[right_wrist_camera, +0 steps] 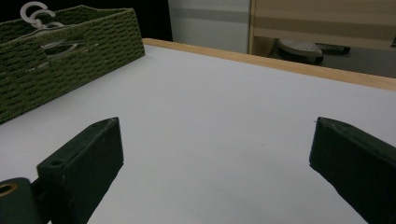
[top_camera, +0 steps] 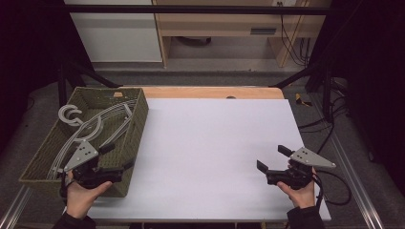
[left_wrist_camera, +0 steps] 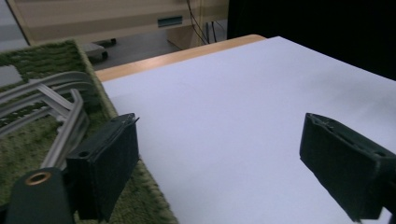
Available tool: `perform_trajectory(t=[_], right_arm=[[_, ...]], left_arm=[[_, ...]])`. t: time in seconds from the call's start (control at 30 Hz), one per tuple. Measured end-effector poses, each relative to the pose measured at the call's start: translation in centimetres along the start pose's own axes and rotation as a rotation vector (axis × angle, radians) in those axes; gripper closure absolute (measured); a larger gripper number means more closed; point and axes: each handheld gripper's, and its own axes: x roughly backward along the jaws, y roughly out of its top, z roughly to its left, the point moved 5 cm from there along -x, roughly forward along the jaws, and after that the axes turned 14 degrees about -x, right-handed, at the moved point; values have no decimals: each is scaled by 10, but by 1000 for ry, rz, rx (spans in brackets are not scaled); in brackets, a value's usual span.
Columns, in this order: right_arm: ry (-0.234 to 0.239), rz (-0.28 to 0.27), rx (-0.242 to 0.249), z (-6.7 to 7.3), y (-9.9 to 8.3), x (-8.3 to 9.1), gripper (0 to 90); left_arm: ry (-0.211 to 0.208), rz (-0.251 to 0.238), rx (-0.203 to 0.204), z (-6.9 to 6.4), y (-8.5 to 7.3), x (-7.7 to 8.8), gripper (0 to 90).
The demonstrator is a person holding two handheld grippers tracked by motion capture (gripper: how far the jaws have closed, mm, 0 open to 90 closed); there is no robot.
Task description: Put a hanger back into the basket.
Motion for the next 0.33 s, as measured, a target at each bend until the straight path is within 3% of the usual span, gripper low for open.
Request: perform_trajectory(t=[0.33], right_arm=[[-2, -8, -7, -2, 1, 4, 27]], left_arm=[[-36, 25, 1, -11, -14, -13, 96]])
